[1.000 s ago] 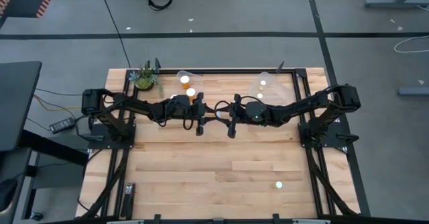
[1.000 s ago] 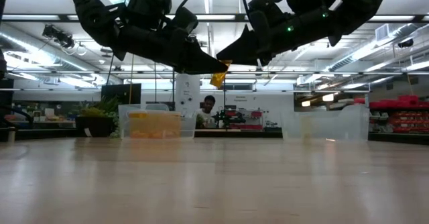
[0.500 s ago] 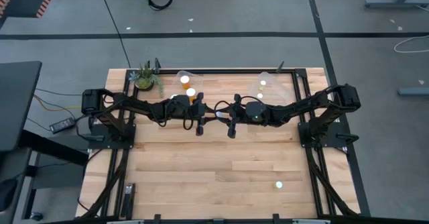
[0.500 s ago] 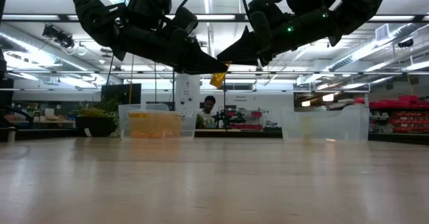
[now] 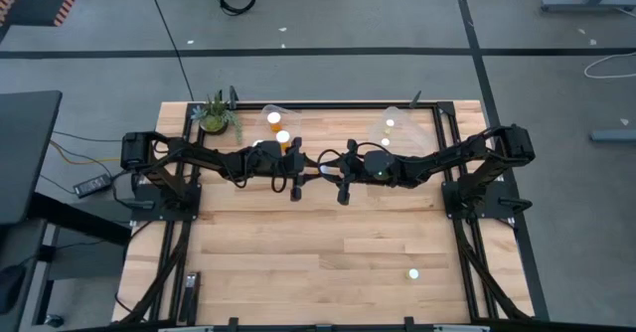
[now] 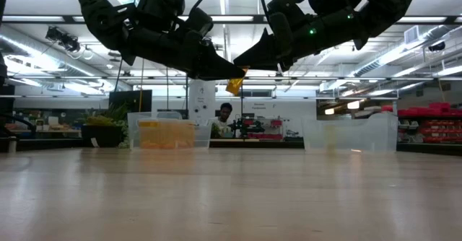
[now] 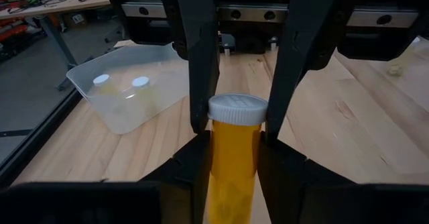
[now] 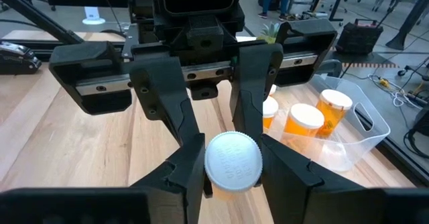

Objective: Pick and place medicine bottles into bin by pill shape (circle, oval)
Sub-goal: Put the small orange pill bottle into the right transparent bin

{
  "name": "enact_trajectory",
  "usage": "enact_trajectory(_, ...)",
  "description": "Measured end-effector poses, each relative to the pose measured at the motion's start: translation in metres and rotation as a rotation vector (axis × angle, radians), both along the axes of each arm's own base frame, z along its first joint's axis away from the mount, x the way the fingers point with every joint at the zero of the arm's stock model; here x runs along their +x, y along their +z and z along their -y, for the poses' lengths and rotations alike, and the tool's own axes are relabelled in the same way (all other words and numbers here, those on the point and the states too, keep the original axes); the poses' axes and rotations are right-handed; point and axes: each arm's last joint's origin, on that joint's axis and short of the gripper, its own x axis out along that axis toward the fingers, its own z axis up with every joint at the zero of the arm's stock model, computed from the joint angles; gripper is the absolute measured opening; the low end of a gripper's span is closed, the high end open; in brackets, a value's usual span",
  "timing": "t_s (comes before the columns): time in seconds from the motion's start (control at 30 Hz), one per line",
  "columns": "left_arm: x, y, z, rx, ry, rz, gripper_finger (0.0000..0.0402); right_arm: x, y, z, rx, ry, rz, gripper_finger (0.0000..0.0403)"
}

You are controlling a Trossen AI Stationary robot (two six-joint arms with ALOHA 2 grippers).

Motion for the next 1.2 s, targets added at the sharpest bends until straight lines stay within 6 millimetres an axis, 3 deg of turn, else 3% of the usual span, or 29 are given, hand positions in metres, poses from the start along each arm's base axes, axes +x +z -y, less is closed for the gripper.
enact_trajectory(0.3, 0.000, 0.000, 0.000, -0.002, 0.002, -0.003, 0.0207, 0.000, -0.002, 0.000, 0.001, 0.000, -0.020, 0.0136)
enact_trajectory(0.43, -0.001, -0.002, 0.000, -0.003, 0.009, -0.018, 0.0229, -0.001, -0.004, 0.001, -0.002, -0.023, -0.044, 0.0136)
enact_trajectory(0.8, -0.002, -0.006, -0.001, -0.010, 0.013, -0.065, 0.0230, -0.016, 0.004, 0.011, 0.036, -0.105, -0.130, 0.0136)
enact_trajectory(1.2, -0.003, -0.010, -0.002, -0.024, 0.022, -0.104, 0.0228, -0.060, 0.024, 0.030, 0.037, -0.337, -0.308, 0.0137)
